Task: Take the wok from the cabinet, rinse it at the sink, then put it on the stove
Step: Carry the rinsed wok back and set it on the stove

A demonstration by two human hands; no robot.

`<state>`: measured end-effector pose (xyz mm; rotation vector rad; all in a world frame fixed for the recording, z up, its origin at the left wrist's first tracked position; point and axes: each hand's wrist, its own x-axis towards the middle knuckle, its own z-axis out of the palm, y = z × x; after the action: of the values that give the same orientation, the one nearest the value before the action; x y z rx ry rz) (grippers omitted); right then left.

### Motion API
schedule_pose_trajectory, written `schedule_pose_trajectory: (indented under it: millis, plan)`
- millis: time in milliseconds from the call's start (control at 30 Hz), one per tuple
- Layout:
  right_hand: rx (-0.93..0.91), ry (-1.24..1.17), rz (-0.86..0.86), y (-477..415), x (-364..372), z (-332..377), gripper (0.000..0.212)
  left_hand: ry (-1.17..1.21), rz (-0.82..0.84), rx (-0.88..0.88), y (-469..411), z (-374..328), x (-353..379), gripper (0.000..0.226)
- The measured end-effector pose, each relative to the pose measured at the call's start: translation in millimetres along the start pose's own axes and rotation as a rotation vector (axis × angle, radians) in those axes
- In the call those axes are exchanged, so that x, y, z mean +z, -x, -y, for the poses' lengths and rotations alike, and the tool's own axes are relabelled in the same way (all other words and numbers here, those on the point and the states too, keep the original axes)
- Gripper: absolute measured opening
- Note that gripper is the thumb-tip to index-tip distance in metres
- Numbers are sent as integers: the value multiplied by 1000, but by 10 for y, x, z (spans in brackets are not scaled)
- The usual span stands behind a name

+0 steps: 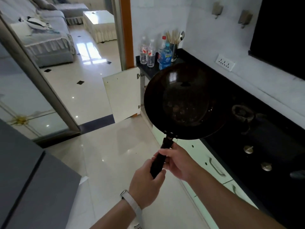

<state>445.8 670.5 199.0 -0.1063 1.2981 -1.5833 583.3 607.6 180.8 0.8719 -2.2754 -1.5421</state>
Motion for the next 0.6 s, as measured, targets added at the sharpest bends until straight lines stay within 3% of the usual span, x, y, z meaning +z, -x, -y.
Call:
schedule_pose_trajectory:
  millis: [300, 600]
  plan:
    - [-81, 11, -24, -853, 353, 588, 13, -38, 51, 38, -1106, -6, -495, 14]
    - [-75, -143, -72, -1888, -34, 1071, 15, -221, 114, 27, -2372, -92, -405, 16]
